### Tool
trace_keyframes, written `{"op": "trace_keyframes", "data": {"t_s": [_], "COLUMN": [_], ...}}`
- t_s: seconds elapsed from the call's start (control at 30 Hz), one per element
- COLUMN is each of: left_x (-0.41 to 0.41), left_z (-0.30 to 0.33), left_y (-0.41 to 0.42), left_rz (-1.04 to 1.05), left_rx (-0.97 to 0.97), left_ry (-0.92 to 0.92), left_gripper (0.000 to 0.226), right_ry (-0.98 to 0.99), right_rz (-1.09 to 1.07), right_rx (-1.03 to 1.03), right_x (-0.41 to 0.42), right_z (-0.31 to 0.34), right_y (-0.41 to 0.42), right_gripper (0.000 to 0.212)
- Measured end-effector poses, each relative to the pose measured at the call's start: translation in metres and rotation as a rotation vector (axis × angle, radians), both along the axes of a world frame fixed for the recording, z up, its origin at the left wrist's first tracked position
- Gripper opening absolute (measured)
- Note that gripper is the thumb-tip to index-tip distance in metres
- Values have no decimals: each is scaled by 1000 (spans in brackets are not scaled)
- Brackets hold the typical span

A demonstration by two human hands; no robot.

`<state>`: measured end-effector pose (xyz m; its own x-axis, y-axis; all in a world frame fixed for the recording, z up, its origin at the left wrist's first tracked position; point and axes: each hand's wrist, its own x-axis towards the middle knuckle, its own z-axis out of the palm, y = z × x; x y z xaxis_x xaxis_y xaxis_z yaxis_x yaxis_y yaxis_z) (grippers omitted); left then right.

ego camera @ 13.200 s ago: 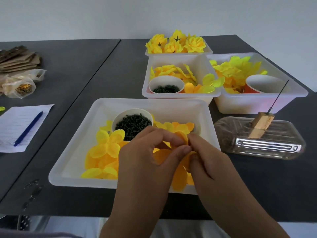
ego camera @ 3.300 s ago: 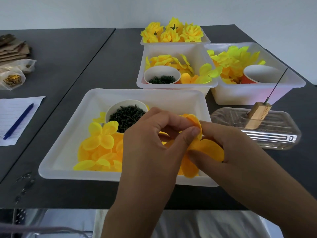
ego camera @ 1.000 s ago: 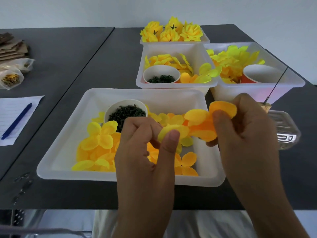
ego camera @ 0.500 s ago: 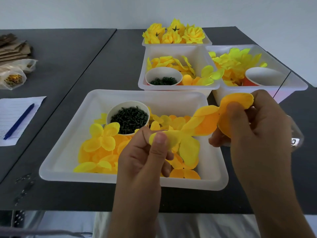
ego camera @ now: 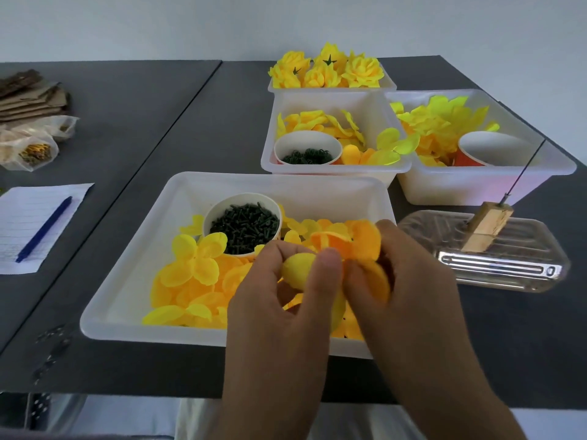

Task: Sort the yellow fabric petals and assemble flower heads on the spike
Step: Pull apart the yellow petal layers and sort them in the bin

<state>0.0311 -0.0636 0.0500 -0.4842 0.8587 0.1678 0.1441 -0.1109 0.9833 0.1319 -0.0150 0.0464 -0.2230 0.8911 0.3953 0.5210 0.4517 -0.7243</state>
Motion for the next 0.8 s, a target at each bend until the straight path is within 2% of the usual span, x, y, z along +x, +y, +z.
{"op": "trace_keyframes", "data": {"t_s": [0.03, 0.1, 0.17, 0.27, 0.3, 0.37, 0.4, 0.47, 0.57, 0.7, 0.8], "left_x": [0, -4, -9, -14, -14, -12, -10, -5, 4, 8, -5], "left_z": [0, 0, -1, -2, -2, -4, -5, -6, -3, -2, 0], "left_y": [0, 1, 2, 1, 1, 1, 2, 1, 0, -5, -19], "left_rz": [47, 111, 141, 140, 136, 115, 104, 83, 42, -3, -9], "left_rx": [1, 7, -8, -39, -57, -85, -89, -94, -83, -83, -92], "left_ry": [114, 225, 299, 356, 365, 360, 353, 326, 256, 183, 210], "left_gripper": [34, 24, 14, 12, 10, 9, 11, 15, 13, 29, 40], "right_ry": [-42, -60, -38, -43, 2, 86, 67, 6, -29, 11, 35], "right_rz": [-14, -20, -29, -16, -3, 44, 71, -42, -76, -197, -327], "right_rx": [86, 181, 168, 159, 97, -16, 54, 213, 175, 191, 166], "right_x": [-3, -8, -10, -12, -13, -17, -18, -15, -5, 11, 41], "right_z": [1, 2, 2, 5, 7, 11, 13, 10, 7, 14, 25], "right_y": [-2, -7, -12, -13, -8, 1, 5, 4, 4, 16, 44], "right_gripper": [19, 14, 14, 16, 13, 9, 6, 5, 10, 10, 12]}}
